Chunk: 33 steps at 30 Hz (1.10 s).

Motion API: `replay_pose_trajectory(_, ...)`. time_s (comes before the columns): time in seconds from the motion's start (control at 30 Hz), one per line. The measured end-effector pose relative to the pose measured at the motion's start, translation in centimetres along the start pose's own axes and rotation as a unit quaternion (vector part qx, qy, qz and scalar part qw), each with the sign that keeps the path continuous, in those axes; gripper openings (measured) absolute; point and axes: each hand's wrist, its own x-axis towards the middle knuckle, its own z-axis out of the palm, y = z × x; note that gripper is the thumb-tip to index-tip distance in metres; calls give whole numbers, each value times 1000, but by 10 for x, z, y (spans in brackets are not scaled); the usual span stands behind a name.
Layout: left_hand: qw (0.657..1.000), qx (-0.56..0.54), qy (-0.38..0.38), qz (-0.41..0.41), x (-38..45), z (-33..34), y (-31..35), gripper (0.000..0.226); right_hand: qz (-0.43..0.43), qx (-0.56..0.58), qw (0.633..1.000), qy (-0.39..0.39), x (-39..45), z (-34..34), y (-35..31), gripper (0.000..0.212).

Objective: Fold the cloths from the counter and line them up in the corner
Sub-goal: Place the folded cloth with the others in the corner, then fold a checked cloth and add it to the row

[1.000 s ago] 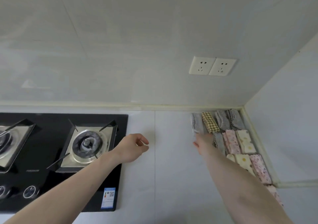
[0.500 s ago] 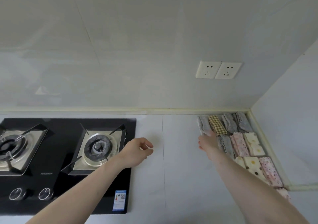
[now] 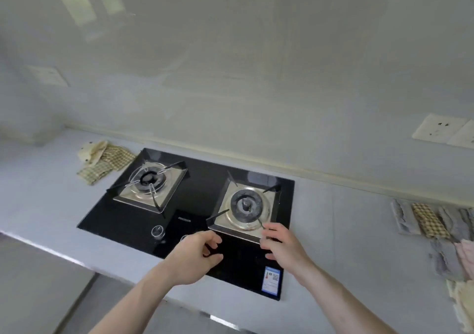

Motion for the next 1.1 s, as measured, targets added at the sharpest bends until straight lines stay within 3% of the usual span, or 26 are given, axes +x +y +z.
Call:
replay_pose_trajectory(0.2, 992, -37, 118, -39, -91, -66, -98, 29, -73, -90, 989, -86, -5, 140, -54, 41)
replay_pose_trajectory(0.47, 975, -73, 186, -93, -163, -117, -199, 24, -122, -158, 968, -155, -8, 274, -87, 40)
replay_pose_trajectory(0.67, 965, -97, 217, -108, -153, -152, -247, 24, -151, -206, 950, -179, 20, 323, -116, 42)
replay_pose_trajectory(1.1, 965, -86, 196, -153, -79, -268, -345, 28, -153, -231, 941, -194, 124, 407, -184, 39)
